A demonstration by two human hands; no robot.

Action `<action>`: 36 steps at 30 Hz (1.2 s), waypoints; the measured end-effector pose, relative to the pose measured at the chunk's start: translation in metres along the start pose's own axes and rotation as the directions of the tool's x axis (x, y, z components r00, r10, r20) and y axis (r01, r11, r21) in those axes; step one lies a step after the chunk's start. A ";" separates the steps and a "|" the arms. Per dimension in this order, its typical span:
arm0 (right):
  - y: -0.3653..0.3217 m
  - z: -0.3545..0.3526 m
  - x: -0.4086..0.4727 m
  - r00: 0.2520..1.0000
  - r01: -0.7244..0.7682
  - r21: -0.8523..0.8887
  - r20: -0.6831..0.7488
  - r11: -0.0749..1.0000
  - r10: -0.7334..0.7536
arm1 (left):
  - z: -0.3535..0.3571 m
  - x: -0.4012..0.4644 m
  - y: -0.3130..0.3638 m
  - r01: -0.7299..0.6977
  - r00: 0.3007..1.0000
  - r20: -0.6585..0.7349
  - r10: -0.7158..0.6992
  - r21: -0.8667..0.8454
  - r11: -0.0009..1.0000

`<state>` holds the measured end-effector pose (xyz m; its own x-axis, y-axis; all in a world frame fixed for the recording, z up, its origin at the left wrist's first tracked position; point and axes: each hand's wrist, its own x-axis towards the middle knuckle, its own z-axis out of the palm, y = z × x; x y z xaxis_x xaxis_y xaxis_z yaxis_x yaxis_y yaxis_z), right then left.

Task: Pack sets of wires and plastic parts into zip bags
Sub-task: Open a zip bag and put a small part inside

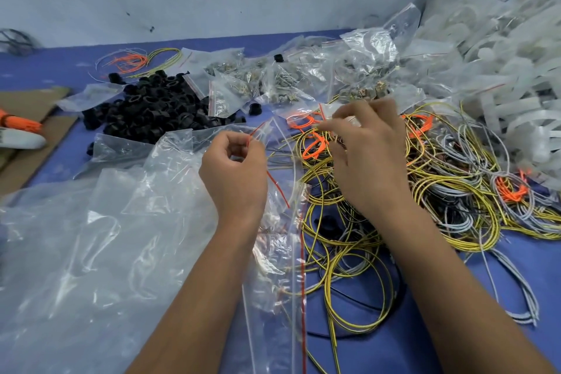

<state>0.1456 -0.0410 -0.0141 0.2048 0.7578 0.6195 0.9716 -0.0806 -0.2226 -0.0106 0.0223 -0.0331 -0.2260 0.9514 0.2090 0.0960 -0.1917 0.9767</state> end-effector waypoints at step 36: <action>0.048 -0.024 0.005 0.855 -0.508 -0.019 0.109 0.861 0.507 | 0.005 -0.008 -0.003 -0.098 0.991 0.099 0.093 0.049 0.994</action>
<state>0.1959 -0.0565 -0.0034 0.6549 0.6778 0.3343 0.7346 -0.4670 -0.4922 -0.0041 0.0165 -0.0380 -0.1188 0.9488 0.2928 0.1651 -0.2719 0.9481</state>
